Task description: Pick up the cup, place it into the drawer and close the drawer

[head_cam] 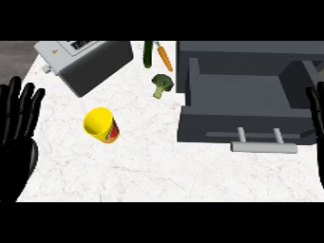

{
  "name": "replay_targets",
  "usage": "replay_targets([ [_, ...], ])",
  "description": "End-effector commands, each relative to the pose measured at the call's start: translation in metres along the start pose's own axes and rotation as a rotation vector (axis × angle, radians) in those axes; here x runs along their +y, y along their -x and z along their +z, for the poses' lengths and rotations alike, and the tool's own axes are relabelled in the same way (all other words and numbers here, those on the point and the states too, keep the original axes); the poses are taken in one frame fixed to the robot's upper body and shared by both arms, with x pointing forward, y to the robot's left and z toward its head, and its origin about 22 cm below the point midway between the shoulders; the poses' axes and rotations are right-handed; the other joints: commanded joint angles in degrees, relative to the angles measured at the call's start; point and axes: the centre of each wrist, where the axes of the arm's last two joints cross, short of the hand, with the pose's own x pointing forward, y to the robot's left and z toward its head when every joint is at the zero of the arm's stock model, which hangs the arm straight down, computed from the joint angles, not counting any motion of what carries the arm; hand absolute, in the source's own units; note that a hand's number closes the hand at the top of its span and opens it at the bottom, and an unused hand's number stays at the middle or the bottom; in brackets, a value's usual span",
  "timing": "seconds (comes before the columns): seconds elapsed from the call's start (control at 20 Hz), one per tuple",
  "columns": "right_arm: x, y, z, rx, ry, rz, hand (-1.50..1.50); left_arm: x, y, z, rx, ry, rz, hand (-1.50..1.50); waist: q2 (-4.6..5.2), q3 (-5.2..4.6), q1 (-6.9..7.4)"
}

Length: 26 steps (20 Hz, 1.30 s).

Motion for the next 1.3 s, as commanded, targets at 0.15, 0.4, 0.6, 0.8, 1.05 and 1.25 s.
replay_targets([
  [0.15, -0.004, -0.001, -0.004, -0.001, 0.02, -0.013, -1.5, 0.004, -0.003, -0.008, -0.01, 0.179, 0.103, -1.5, 1.22, 0.56, -1.42],
  [0.4, 0.002, 0.01, -0.002, 0.084, -0.091, 0.056, -1.5, -0.004, 0.032, -0.01, 0.174, 0.202, 0.357, -1.5, 1.39, 0.52, -1.62],
  [0.6, -0.001, 0.0, 0.002, 0.087, -0.114, 0.049, -1.5, 0.017, 0.041, -0.019, 0.222, 0.189, 0.353, -1.5, 1.21, 0.55, -1.56],
  [0.8, -0.008, 0.008, -0.018, 0.078, -0.093, 0.062, -1.5, 0.019, 0.052, -0.005, 0.236, 0.185, 0.366, -1.5, 1.2, 0.55, -1.35],
  [1.05, -0.007, 0.012, -0.017, 0.064, -0.093, 0.053, -1.5, 0.051, 0.095, 0.0, 0.283, 0.104, 0.297, -1.5, 1.28, 0.54, -1.54],
  [1.25, -0.004, 0.035, -0.014, 0.053, -0.095, 0.061, -1.5, 0.047, 0.112, 0.01, 0.314, 0.07, 0.214, -1.5, 1.3, 0.55, -1.41],
])
